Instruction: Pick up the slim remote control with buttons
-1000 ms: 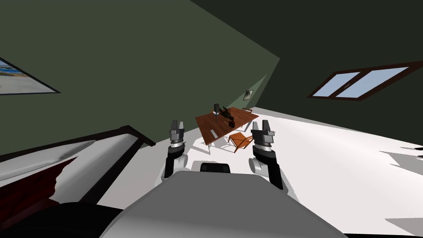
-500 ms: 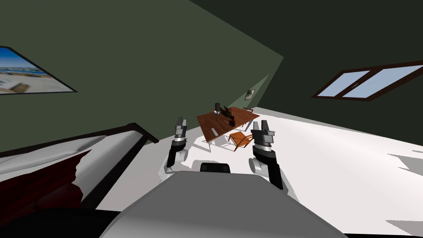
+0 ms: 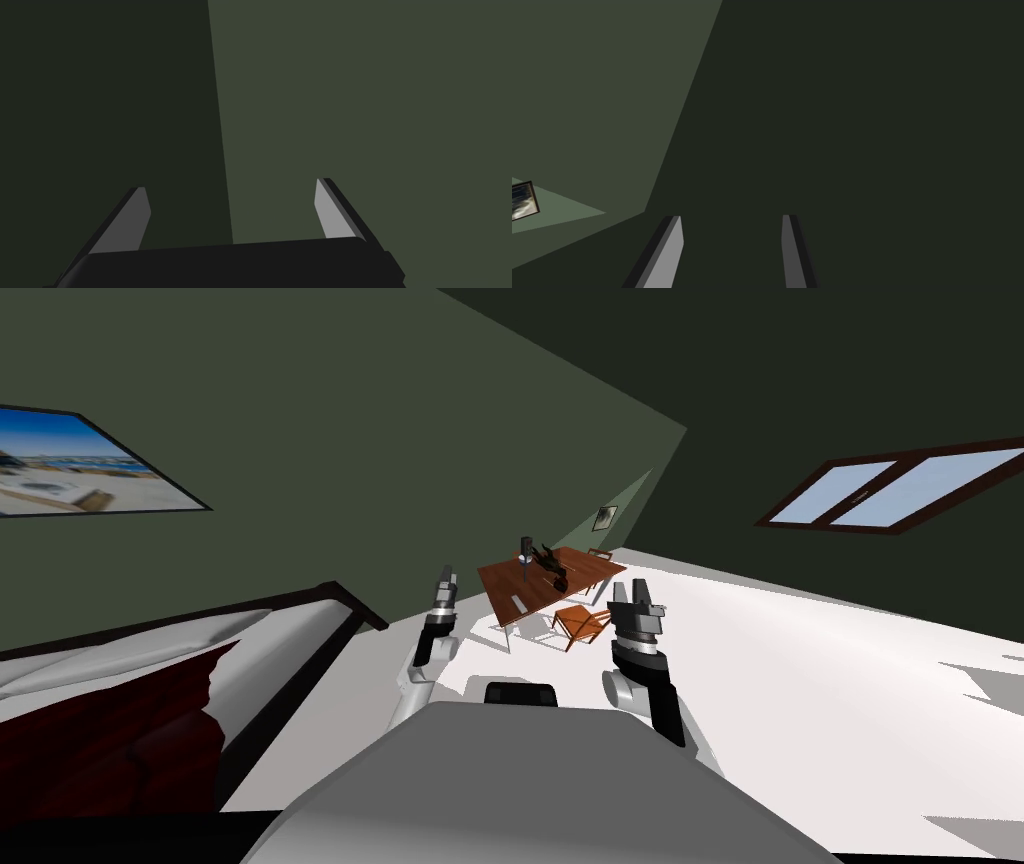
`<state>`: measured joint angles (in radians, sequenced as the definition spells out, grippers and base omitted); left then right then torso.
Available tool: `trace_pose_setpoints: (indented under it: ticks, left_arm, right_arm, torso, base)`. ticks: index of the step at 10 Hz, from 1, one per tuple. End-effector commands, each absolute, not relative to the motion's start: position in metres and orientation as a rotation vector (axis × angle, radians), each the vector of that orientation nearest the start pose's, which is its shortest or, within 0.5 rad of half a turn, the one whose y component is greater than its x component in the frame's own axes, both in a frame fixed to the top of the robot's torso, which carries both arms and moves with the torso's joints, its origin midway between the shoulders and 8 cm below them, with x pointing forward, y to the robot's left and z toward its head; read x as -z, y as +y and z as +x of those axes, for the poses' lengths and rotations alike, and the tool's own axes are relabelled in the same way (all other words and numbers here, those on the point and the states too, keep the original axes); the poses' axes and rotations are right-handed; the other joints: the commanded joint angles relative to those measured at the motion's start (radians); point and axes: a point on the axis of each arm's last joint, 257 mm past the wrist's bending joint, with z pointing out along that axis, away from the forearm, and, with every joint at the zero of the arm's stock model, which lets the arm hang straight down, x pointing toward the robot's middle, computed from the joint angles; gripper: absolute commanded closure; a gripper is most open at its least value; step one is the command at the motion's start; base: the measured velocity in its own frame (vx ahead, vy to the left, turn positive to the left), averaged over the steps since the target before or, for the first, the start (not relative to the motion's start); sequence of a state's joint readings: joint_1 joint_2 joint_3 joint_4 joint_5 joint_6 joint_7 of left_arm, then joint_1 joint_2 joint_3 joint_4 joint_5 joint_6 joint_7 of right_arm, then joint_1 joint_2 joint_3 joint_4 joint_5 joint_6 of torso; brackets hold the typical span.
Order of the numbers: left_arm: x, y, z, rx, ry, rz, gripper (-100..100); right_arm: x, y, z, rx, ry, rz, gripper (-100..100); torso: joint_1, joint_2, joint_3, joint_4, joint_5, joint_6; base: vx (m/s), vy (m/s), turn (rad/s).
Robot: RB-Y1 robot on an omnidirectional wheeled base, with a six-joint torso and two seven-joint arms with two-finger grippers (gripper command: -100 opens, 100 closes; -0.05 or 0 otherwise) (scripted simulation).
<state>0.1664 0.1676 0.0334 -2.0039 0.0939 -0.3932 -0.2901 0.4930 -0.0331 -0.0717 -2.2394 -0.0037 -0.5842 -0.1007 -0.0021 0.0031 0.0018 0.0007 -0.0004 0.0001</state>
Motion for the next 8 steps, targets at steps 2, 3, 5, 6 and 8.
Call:
trace_pose_setpoints:
  ticks: [2,3,5,6,8]
  left_arm:
    - [0.008,0.273,0.469,1.078,0.864,-0.557,-100]
    - [0.010,0.273,0.470,1.076,0.871,-0.562,-100]
    - [0.020,0.275,0.488,1.051,0.912,-0.589,-100]
    - [0.028,0.278,0.503,1.027,0.943,-0.607,-100]
    - [0.038,0.280,0.519,1.000,0.988,-0.632,-100]
  right_arm:
    - [-0.026,-0.298,0.334,-1.343,0.574,0.621,0]
    - [-0.026,-0.298,0.334,-1.343,0.574,0.621,0]
    - [-0.026,-0.298,0.334,-1.343,0.574,0.621,0]
    - [-0.026,-0.298,0.334,-1.343,0.574,0.621,0]
    - [-0.026,-0.298,0.334,-1.343,0.575,0.621,0]
  torso:
    - [0.000,0.000,0.000,0.000,0.000,0.000]
    - [0.001,0.000,0.000,0.000,0.000,0.000]
    - [0.000,-0.001,-0.001,0.000,0.000,0.000]
    - [0.000,-0.001,-0.001,0.000,0.000,0.000]
    - [0.000,-0.002,-0.001,0.000,0.000,0.000]
  base:
    - [-0.045,-0.018,0.003]
    - [-0.035,-0.017,-0.002]
    - [-0.034,-0.028,-0.006]
    - [-0.031,-0.025,-0.014]
    - [-0.022,-0.027,-0.019]
